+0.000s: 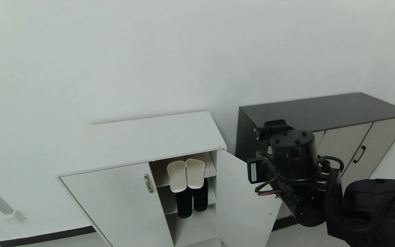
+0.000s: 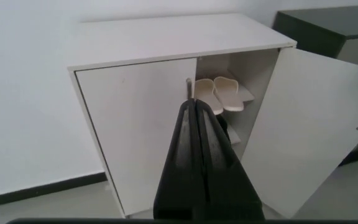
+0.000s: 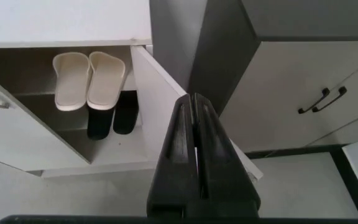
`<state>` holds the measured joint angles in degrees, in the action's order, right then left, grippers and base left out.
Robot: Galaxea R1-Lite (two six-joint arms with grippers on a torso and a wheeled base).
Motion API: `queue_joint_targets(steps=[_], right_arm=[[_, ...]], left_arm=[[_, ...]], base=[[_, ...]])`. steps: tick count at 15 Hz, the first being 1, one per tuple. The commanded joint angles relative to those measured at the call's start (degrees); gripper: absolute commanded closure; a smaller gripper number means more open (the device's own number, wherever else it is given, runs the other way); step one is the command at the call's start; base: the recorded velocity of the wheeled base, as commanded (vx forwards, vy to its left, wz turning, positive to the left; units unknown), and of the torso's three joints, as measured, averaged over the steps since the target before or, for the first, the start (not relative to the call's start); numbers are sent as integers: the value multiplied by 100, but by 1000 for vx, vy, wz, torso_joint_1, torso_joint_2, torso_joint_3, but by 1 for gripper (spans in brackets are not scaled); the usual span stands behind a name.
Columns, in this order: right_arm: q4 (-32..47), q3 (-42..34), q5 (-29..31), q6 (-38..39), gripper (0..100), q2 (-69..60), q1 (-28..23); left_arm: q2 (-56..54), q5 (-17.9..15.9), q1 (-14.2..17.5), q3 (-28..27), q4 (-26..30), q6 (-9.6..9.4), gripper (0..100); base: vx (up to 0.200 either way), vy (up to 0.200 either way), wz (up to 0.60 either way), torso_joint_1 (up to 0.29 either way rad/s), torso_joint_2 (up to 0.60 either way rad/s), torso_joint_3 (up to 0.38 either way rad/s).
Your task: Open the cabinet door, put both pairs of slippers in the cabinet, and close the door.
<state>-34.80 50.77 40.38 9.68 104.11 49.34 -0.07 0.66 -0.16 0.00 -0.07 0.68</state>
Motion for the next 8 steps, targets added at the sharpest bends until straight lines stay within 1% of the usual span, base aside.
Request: queue_joint_targets(steps=[1, 3, 8], right_arm=[[0, 3, -3, -1, 100, 22, -29], [0, -6, -3, -1, 100, 22, -47], [9, -6, -3, -28, 100, 39, -135]], left_arm=[[7, 4, -2, 0, -1, 2, 100], [7, 4, -2, 0, -1, 2, 100], [7, 4, -2, 0, -10, 2, 100]], base=[[0, 0, 0, 0, 0, 0], [0, 0, 0, 0, 0, 0], [-200, 0, 0, 7, 5, -3]])
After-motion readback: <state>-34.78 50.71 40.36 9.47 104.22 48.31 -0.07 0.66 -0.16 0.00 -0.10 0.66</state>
